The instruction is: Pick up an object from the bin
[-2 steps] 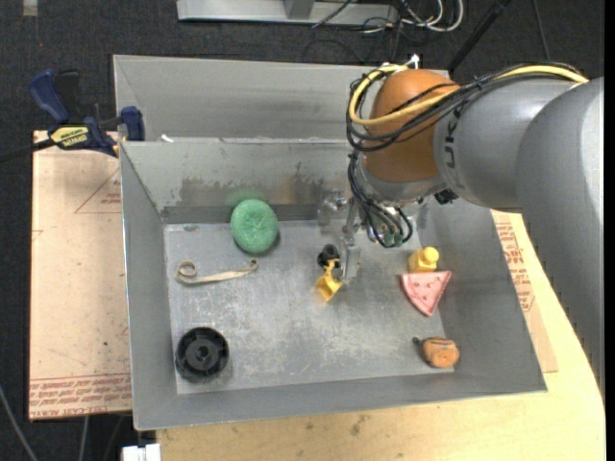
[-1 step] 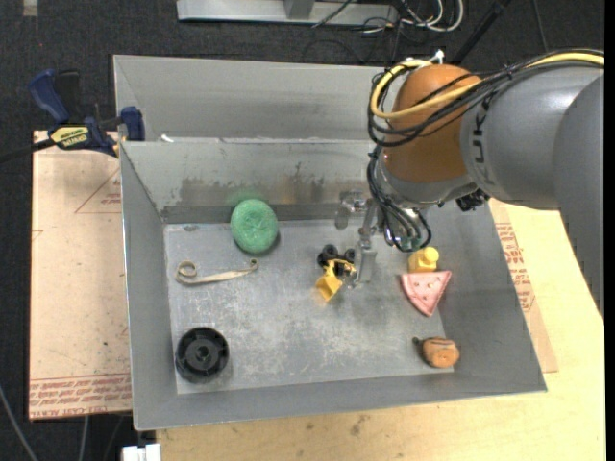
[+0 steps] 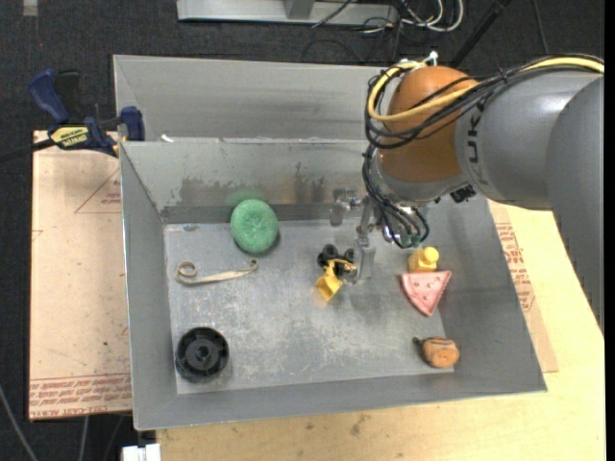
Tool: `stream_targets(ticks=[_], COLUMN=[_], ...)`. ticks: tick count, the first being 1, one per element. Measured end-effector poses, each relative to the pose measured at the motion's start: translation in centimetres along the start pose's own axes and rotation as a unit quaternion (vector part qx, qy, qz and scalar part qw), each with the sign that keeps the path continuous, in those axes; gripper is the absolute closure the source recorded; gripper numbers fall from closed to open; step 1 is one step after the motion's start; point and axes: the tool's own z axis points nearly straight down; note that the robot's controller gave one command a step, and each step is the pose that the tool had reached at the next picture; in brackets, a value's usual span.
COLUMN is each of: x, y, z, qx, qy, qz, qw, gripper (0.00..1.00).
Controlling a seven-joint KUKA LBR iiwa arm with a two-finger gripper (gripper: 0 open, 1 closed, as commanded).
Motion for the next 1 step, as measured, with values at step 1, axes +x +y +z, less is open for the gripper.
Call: stream_targets(ticks=[1], x=[1.05], y=[0.03], z=[3.11], qx=[-0.001], qy=[0.0066], qz=[-0.026], qw=[0.9996], gripper=[0.00])
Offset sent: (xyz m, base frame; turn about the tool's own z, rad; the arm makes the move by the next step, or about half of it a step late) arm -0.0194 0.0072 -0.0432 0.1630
